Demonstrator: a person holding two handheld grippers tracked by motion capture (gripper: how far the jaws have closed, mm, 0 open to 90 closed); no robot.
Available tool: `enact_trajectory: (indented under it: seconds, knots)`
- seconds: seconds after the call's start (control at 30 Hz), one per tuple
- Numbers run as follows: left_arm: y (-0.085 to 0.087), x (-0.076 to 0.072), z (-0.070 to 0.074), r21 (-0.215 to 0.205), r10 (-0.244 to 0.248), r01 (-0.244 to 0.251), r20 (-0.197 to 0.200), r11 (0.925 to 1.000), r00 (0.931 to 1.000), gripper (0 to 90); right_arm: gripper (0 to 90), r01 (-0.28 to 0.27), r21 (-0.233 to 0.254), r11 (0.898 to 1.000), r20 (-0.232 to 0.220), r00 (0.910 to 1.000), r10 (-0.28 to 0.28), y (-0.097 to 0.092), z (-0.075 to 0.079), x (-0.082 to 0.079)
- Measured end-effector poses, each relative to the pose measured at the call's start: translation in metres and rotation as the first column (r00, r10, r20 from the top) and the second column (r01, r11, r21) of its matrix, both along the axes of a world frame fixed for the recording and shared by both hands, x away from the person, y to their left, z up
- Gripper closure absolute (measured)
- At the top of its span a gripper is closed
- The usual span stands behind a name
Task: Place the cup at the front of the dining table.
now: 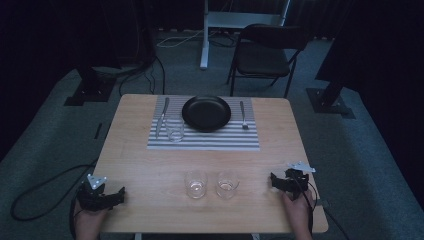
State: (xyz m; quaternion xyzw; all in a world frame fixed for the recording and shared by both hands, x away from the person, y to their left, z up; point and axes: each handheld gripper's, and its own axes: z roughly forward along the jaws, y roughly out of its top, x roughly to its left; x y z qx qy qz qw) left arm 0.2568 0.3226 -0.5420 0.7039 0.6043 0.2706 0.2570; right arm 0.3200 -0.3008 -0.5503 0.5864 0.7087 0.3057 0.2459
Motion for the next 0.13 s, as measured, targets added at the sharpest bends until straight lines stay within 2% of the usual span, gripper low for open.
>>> enact_trajectory:
  seconds: [0.13]
  knots:
    - [-0.0017, 0.0002, 0.0005, -0.012, -0.003, 0.003, 0.004, 0.9999, 1.0, 0.1, 12.3, 0.0, 0.0, 1.0, 0.0, 1.0, 0.0, 0.0, 0.0, 0.0]
